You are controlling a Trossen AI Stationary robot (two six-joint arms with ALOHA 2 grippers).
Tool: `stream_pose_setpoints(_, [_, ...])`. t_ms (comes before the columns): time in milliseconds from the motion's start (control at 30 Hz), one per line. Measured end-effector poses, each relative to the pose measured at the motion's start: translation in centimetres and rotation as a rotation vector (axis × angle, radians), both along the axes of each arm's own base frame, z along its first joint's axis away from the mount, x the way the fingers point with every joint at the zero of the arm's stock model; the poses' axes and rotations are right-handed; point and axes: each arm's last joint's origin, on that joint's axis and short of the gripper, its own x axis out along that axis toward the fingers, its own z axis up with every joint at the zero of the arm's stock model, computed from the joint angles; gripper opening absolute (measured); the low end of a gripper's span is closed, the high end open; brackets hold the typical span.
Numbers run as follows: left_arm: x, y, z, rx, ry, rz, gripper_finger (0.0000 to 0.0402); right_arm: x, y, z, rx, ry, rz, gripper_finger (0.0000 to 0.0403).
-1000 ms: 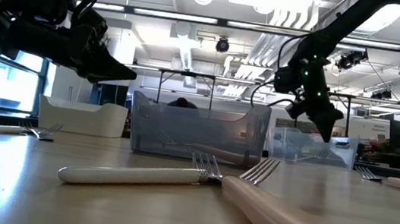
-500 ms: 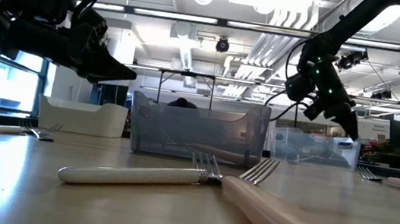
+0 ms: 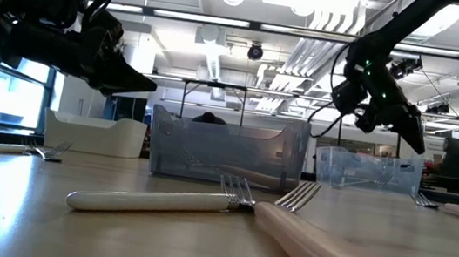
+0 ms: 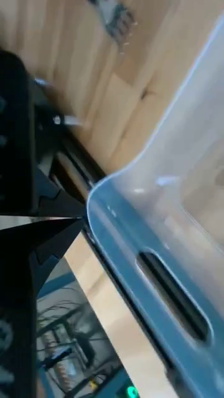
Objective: Sort silverware by color (type)
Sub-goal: Adjust the white bin
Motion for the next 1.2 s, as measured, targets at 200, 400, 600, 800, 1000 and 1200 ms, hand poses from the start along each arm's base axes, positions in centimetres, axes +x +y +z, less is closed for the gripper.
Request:
stream_pose_setpoints(200, [0.0,0.0,0.0,-0.025,-0.006,0.003,0.0,0.8,1.5,3.6,-0.177,-0.326,0.152,0.0])
stream_pose_setpoints(400, [0.2,0.0,0.2,-0.062,-0.025,-0.006,0.0,1.3,5.6,3.0,-0.204,-0.574,0.286,0.0])
stream_pose_setpoints(600, [1.3,0.3,1.0,-0.075,0.002,-0.045,0.0,1.7,7.8,-1.1,-0.217,-0.537,0.298,0.0])
stream_pose_setpoints(800, [2.3,0.6,1.7,-0.067,0.039,-0.054,0.0,1.8,7.7,-2.4,-0.318,-0.507,0.273,0.0])
stream_pose_setpoints(1000, [2.4,0.6,1.8,-0.069,0.037,-0.053,0.0,1.5,6.7,-2.3,-0.396,-0.517,0.221,0.0])
stream_pose_setpoints(1200, [2.4,0.6,1.6,-0.081,0.053,-0.051,0.0,1.6,5.9,-1.8,-0.438,-0.543,0.209,0.0])
